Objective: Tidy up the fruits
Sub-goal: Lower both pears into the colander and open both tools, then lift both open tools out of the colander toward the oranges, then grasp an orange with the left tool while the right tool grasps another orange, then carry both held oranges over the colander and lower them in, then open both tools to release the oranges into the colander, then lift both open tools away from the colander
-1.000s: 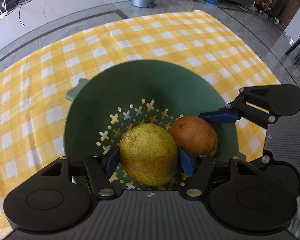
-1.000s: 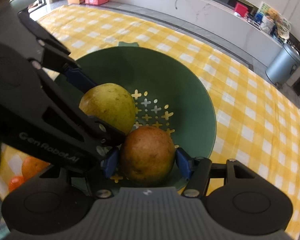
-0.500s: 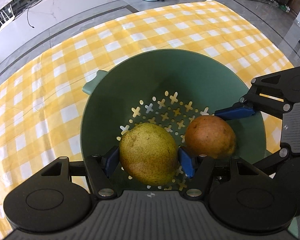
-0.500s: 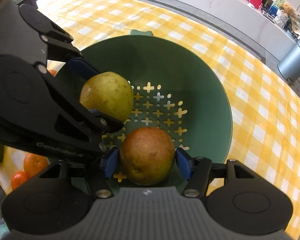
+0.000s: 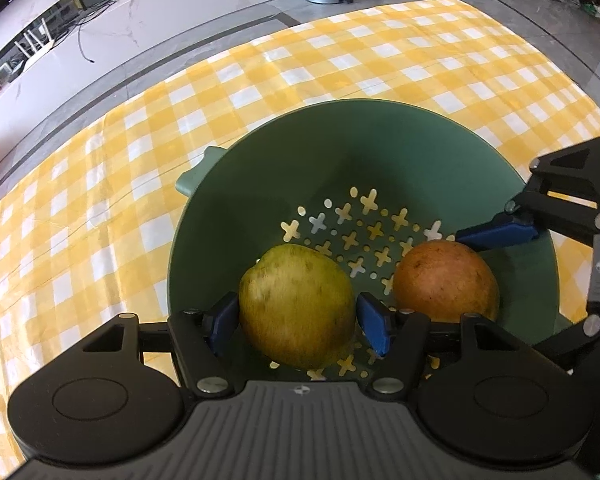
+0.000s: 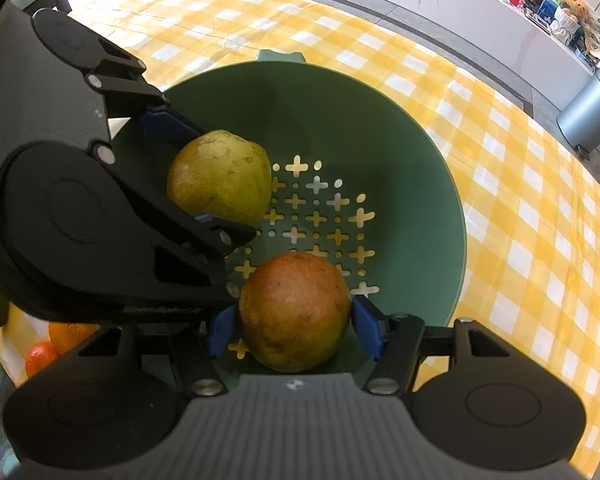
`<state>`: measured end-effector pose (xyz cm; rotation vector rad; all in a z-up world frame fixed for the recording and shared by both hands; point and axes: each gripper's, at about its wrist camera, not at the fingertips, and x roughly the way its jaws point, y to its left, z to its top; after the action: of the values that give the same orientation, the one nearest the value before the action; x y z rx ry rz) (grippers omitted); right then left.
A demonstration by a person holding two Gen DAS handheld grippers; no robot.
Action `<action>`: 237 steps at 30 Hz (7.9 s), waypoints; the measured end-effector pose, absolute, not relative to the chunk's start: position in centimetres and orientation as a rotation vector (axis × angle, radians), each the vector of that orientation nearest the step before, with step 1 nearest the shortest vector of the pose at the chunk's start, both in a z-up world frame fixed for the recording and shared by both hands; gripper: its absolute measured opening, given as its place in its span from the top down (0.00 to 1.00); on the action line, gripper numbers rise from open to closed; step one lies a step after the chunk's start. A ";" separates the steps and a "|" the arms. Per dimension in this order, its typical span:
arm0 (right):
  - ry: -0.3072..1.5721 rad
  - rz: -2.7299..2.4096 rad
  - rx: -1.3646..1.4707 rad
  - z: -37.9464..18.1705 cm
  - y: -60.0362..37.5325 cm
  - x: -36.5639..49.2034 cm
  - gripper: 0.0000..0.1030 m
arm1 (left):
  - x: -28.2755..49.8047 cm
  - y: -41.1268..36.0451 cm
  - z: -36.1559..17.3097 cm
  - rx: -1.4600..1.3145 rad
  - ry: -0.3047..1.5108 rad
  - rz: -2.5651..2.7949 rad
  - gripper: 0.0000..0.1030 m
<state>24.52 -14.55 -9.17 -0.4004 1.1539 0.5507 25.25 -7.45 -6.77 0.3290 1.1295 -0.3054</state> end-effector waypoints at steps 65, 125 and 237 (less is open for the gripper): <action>0.777 0.334 0.102 -7.0 -12.5 5.1 0.28 | 7.4 5.3 0.8 0.153 0.932 -0.262 0.30; 0.871 0.320 0.165 -11.8 -11.1 10.3 0.59 | 15.6 7.0 -7.0 0.003 0.865 -0.201 0.50; 0.641 0.172 0.152 -3.3 -17.1 5.8 0.37 | 7.2 -0.3 0.9 0.298 0.798 -0.177 0.36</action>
<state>5.83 -17.06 -3.28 0.1519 0.6411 0.1716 7.22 -0.26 0.87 0.2982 0.7975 -0.1772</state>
